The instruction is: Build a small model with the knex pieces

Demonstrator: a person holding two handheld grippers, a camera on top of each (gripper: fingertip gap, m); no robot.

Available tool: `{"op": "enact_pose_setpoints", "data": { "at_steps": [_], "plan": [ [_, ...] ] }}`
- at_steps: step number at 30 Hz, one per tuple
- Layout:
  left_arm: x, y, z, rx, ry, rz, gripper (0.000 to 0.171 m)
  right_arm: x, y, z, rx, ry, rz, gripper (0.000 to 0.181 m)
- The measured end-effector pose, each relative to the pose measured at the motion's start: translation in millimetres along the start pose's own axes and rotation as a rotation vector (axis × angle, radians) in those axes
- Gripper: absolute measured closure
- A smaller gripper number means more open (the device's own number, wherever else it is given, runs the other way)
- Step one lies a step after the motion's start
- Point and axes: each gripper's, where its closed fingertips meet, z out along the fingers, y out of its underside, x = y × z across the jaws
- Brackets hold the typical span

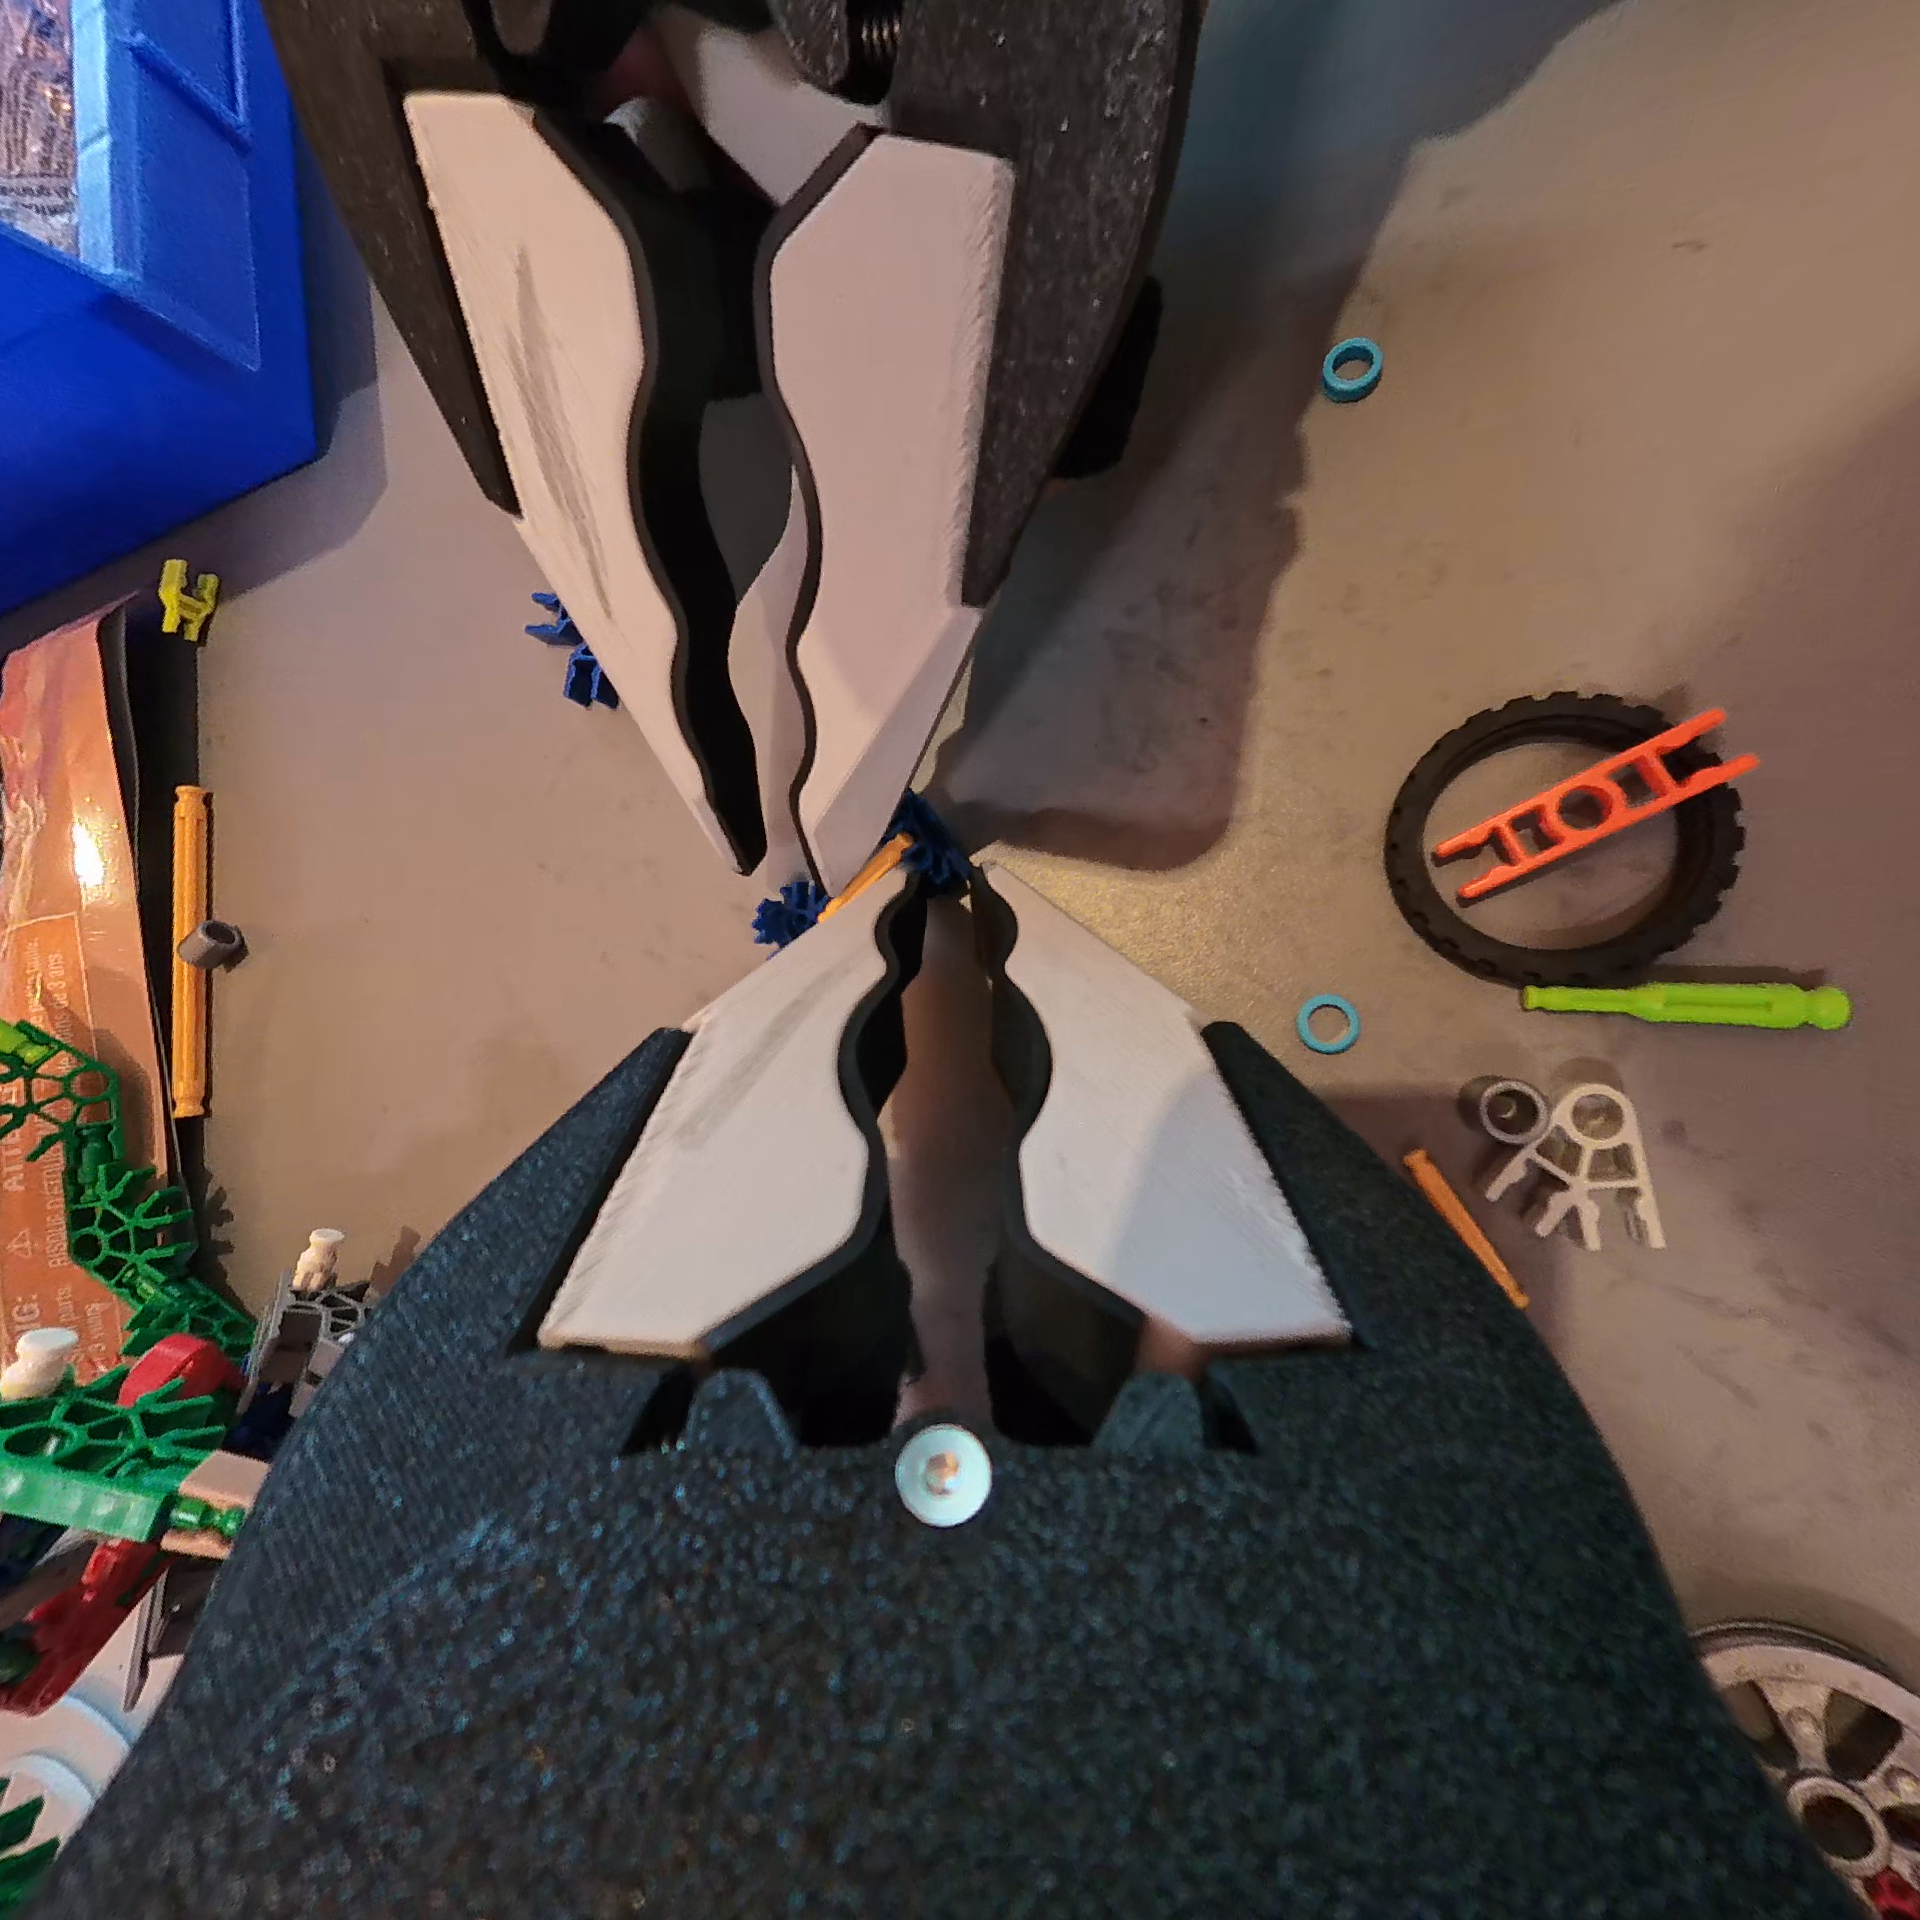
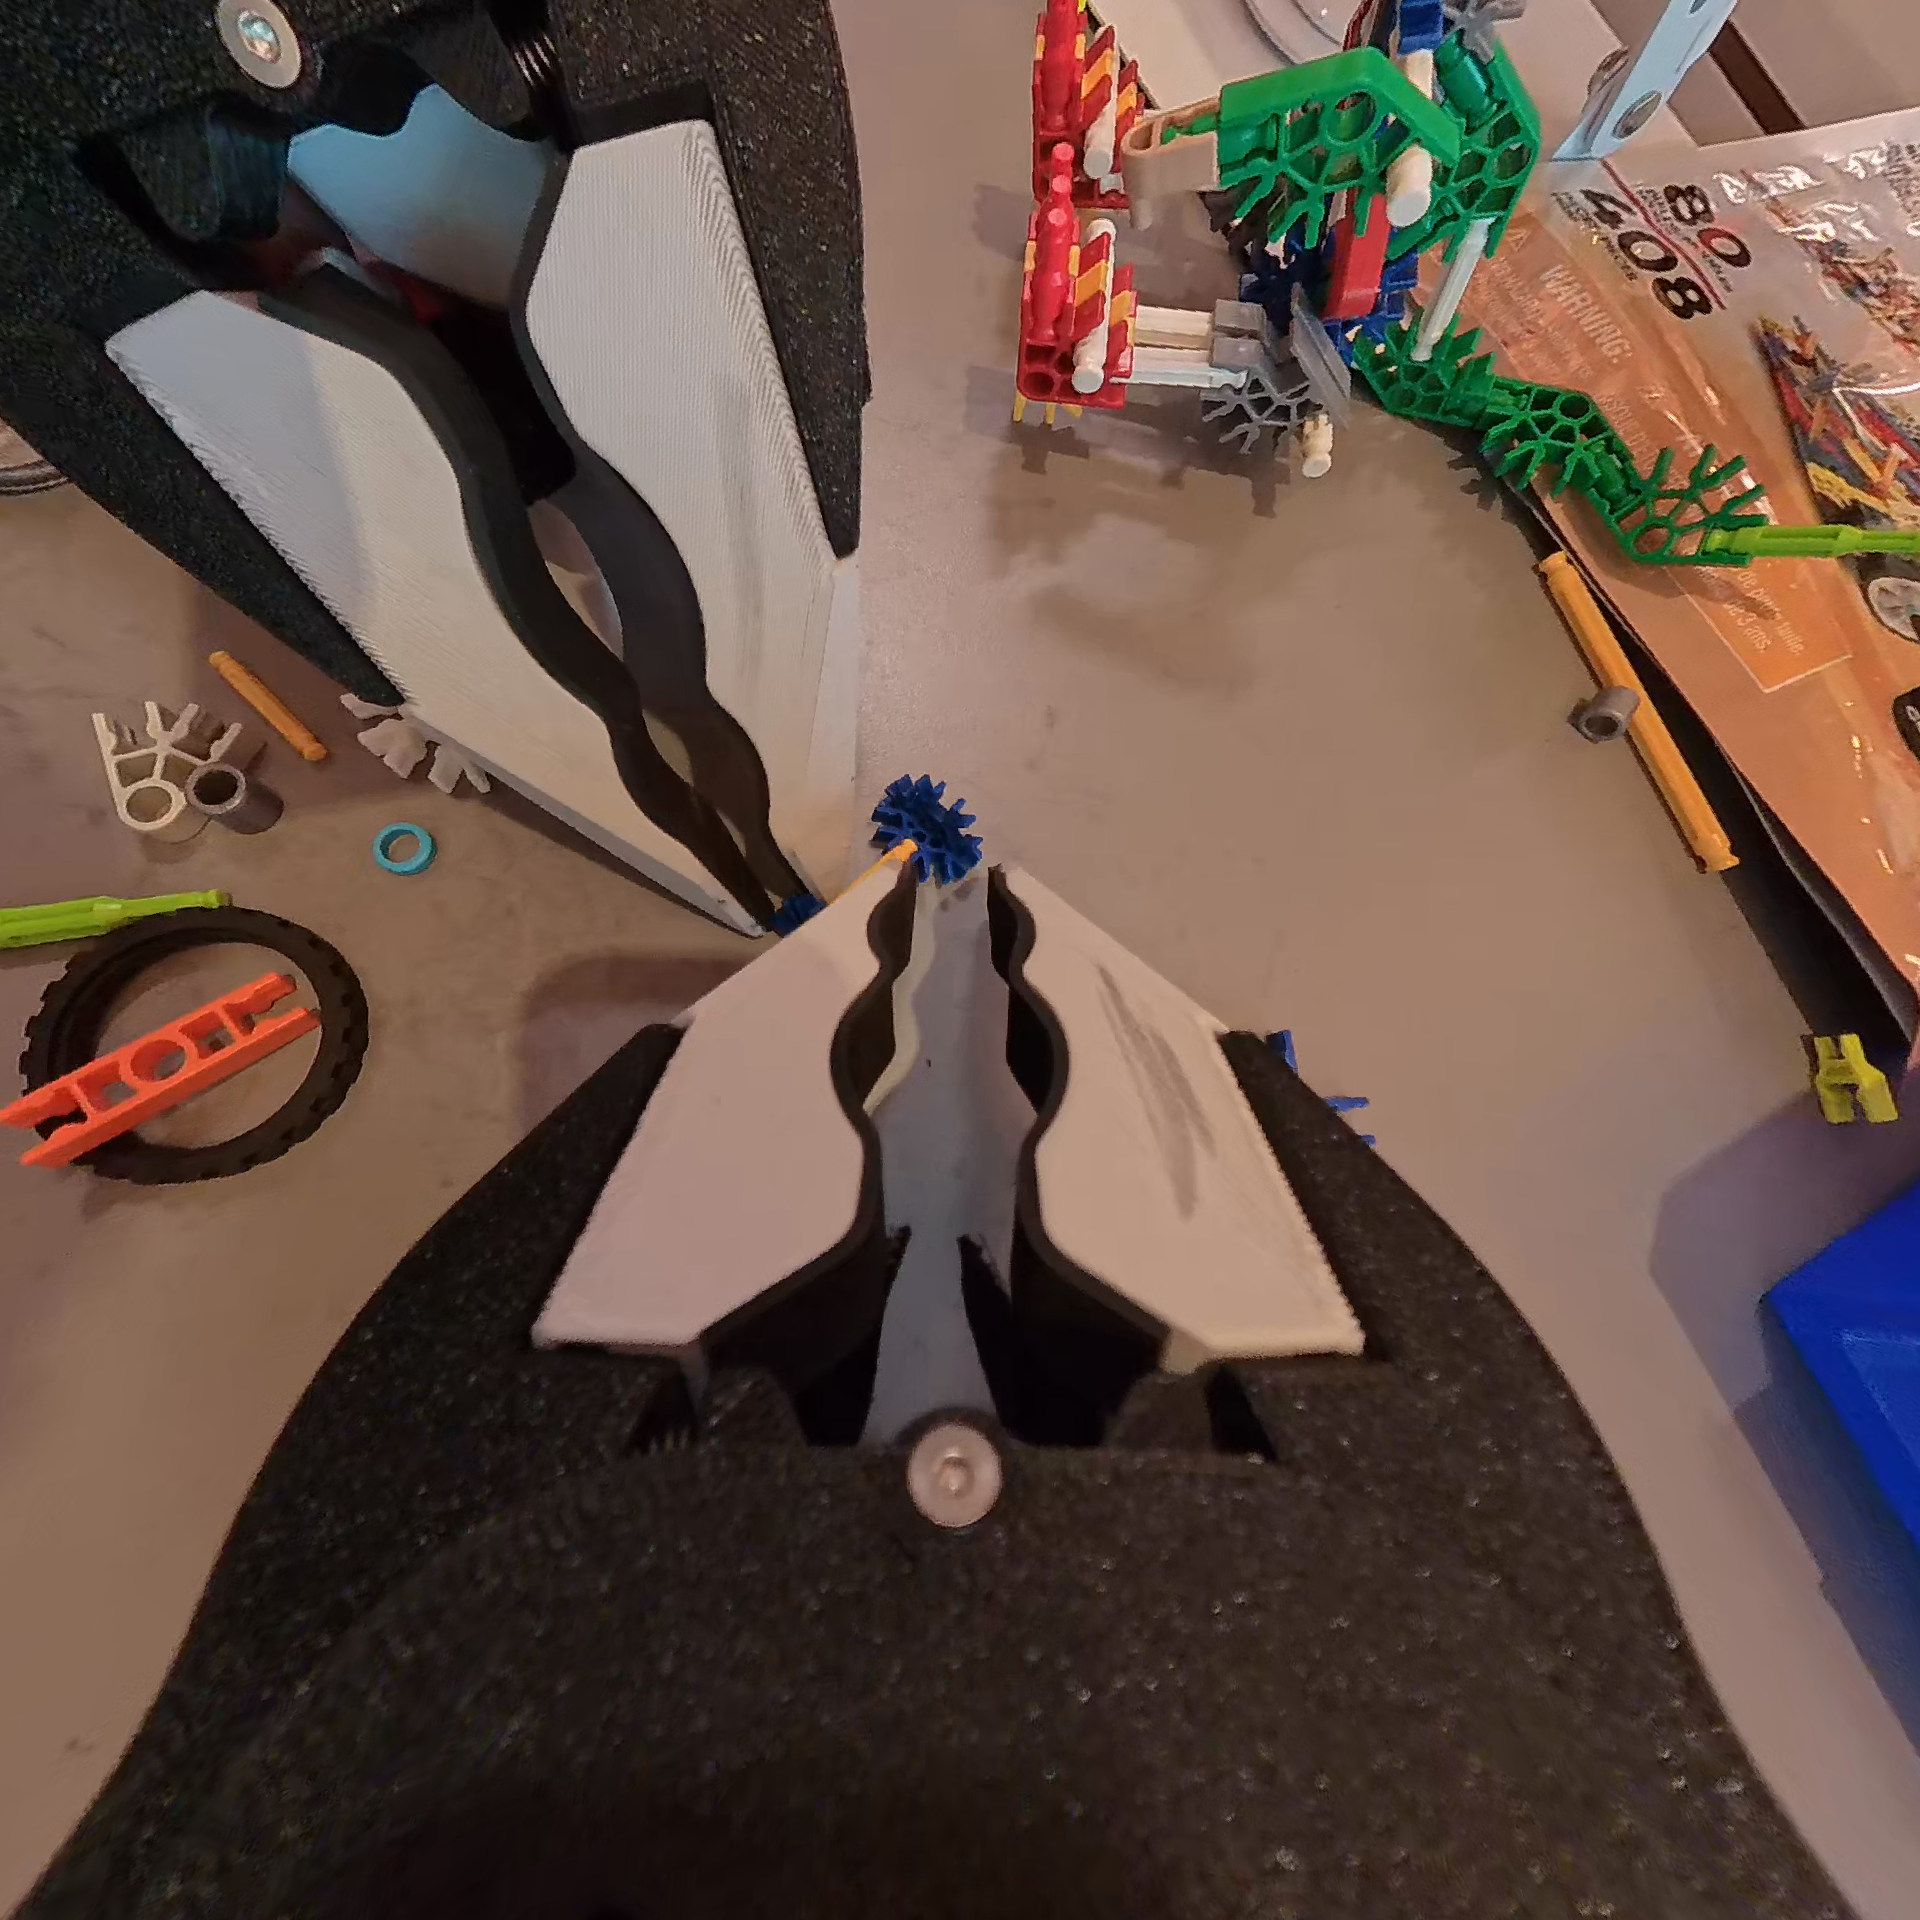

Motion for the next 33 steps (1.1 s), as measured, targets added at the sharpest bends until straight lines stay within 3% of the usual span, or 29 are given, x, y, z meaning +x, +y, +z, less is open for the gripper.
{"op": "enact_pose_setpoints", "data": {
  "at_steps": [8,33],
  "plan": [
    [0.1,-0.6,0.1,0.002,0.0,0.003,0.166,-2.0,-0.5,0.4,0.002,-0.005,-0.013,0.175],
    [2.5,-3.7,1.0,0.026,0.013,0.001,0.166,0.3,-3.2,-0.9,0.014,0.007,-0.019,0.175]
  ]
}}
